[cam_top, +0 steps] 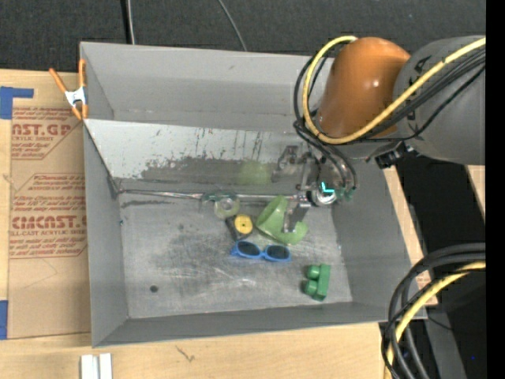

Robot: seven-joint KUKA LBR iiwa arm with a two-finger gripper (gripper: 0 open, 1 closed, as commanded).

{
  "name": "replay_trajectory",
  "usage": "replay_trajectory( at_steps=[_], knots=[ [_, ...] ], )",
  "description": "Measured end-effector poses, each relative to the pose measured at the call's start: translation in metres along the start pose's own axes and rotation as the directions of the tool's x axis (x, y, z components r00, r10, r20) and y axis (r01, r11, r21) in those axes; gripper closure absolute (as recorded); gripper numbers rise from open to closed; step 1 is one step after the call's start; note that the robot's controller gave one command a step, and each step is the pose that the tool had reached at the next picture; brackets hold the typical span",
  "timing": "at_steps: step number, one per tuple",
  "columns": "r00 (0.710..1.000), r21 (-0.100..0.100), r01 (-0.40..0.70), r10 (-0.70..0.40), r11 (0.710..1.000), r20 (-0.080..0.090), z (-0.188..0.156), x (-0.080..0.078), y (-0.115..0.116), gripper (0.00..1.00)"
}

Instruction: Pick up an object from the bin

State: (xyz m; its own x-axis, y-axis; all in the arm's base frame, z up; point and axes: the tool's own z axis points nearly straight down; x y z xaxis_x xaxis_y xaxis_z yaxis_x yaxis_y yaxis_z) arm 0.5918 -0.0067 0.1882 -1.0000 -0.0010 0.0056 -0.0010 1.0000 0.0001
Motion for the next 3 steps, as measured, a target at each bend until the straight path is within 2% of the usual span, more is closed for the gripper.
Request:
replay_trajectory(
  at_steps=[1, 2, 3],
  knots=[
    [0.981, 0.002, 0.195, -0.195, 0.981, 0.01, 0.11, 0.008, -0.002, 0.0],
    [0.981, 0.005, 0.195, -0.195, 0.981, 0.006, 0.107, 0.008, -0.004, 1.0],
    [0.895, 0.005, 0.446, -0.446, 0.895, 0.011, 0.006, 0.056, 0.01, 1.0]
  ],
)
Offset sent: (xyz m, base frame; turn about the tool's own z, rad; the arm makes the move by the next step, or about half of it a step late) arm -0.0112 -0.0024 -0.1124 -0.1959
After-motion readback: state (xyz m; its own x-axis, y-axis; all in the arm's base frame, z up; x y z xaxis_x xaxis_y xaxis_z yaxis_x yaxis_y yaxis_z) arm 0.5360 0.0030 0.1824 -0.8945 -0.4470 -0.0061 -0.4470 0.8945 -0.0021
